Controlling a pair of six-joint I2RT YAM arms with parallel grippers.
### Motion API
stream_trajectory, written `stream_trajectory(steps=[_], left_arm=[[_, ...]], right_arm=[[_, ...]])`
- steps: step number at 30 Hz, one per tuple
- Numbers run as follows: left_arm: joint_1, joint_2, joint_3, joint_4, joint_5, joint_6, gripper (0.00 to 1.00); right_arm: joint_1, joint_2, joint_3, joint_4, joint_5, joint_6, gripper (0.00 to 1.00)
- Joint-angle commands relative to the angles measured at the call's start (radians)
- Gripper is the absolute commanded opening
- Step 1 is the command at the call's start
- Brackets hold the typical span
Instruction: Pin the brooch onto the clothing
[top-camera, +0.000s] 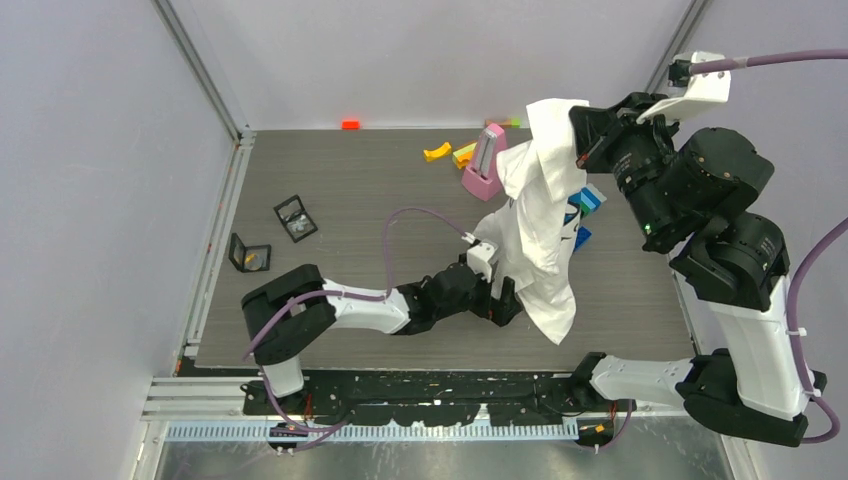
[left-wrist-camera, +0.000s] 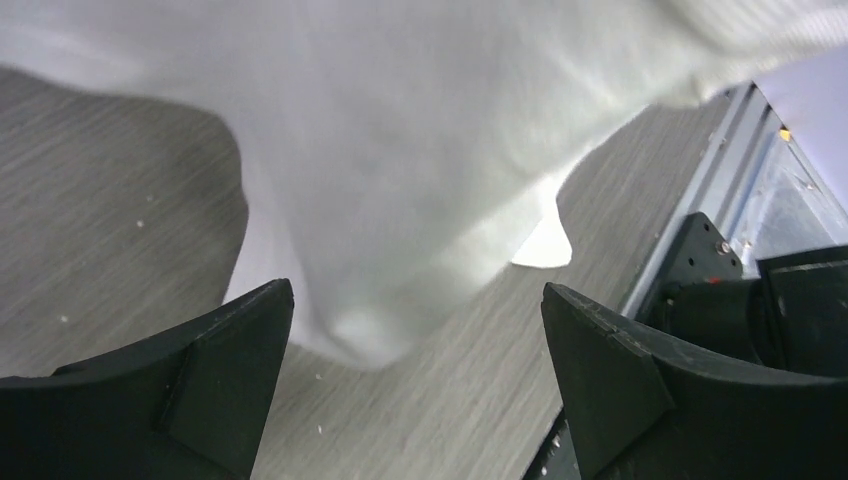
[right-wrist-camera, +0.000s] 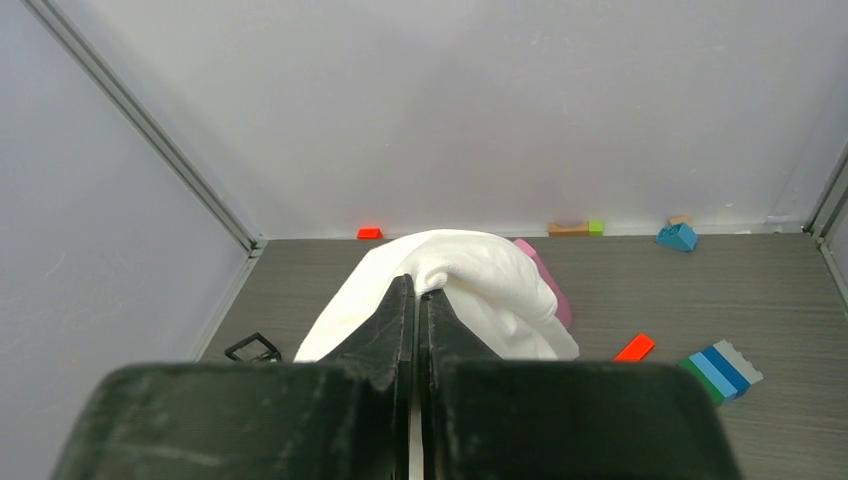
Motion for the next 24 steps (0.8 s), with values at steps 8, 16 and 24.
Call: stream_trajectory(steps=[8, 16, 24], left_arm=[[0.008, -0.051, 0.074, -0.056, -0.167, 0.19, 0.11], [0.328, -0.418, 0.167, -0.619, 0.111, 0.189, 0.0], [0.695, -0.564, 0.46, -1.069, 0.267, 0.298, 0.0]], right_arm=[[-0.001, -0.028, 0.057, 0.056, 0.028, -0.018, 0.0], [-0.002, 0.028, -0.046, 0.102, 0.215, -0.142, 0.0], [-0.098, 0.12, -0.068, 0.142, 0.139, -0.098, 0.0]])
